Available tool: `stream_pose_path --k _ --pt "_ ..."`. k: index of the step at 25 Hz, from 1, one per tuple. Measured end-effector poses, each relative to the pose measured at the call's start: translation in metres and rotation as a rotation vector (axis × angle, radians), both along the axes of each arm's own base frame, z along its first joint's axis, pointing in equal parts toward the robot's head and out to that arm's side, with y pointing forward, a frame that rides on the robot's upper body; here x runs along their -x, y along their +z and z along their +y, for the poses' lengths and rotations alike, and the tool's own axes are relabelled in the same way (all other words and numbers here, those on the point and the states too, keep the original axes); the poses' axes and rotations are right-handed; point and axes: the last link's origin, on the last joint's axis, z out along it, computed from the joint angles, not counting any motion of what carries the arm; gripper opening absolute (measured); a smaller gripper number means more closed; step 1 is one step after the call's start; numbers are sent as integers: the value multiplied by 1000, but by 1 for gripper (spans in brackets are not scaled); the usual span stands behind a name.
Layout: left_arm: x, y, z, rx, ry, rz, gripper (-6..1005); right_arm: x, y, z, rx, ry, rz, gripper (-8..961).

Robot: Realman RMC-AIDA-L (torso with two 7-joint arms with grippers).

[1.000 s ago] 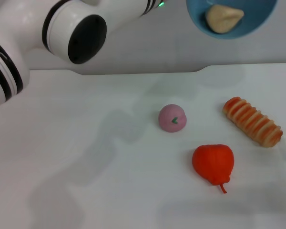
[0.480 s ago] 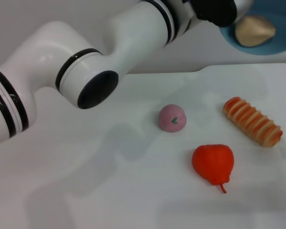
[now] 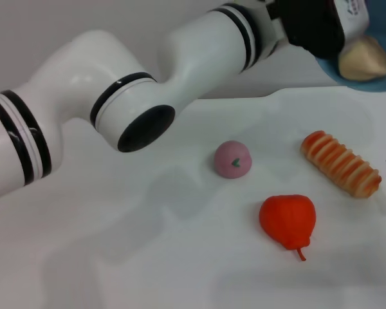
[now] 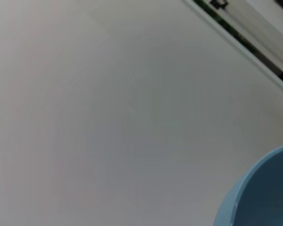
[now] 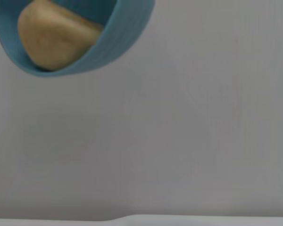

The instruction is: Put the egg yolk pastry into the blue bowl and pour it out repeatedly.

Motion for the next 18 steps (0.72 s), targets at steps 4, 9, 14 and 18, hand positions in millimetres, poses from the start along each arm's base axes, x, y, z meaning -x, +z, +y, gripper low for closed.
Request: stream_pose_path --k 4,9,14,18 --pt "-4 -2 -9 -31 -88 -2 0 0 0 0 0 2 0 522" --pt "-7 -1 -10 -44 -116 -5 0 0 0 0 0 0 0 522" --pt "-11 1 -7 -51 -116 -7 -1 0 -2 -1 4 -4 4 522" --pt "-13 3 -5 -54 -110 -7 -1 -1 -2 -2 5 -7 4 522"
